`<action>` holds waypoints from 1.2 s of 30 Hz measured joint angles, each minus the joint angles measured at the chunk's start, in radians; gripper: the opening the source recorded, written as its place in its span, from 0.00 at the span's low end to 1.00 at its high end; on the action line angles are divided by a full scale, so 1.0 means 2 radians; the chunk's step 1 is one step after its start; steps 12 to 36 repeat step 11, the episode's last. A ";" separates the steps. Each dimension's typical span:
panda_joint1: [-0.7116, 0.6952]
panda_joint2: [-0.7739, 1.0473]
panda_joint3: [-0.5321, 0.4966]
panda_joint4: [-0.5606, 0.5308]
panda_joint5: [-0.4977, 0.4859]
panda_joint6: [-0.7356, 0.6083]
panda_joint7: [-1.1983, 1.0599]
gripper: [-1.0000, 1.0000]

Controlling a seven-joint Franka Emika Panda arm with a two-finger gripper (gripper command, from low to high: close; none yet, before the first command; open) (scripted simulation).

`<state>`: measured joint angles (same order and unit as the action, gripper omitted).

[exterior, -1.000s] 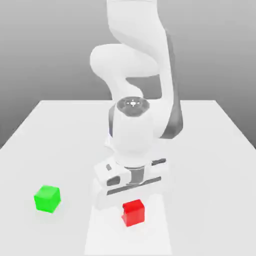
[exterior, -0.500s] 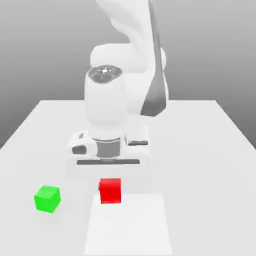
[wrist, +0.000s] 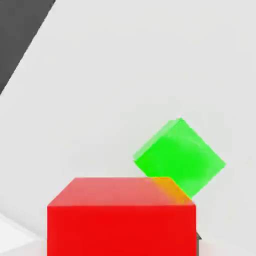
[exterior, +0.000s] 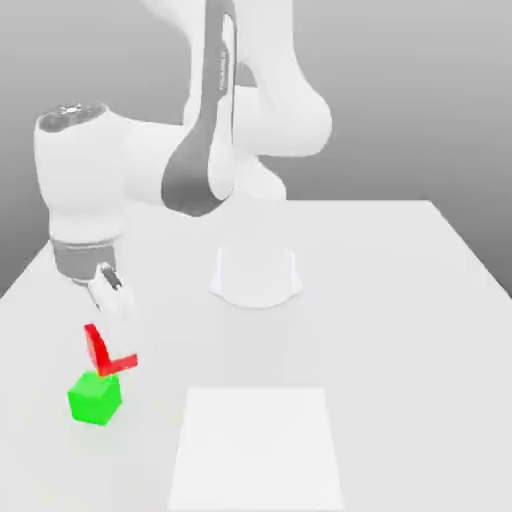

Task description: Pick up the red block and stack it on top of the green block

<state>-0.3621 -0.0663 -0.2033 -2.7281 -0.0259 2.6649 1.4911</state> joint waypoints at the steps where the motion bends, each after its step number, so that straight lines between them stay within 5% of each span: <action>1: -0.009 -0.003 -0.004 0.001 -0.002 -0.003 0.025 0.00; 7: -0.015 0.079 0.003 0.006 0.039 0.072 0.022 0.00; 8: -0.016 0.096 0.007 0.006 0.052 0.087 0.013 1.00; 36: -0.016 0.096 0.007 0.006 0.052 0.087 0.013 1.00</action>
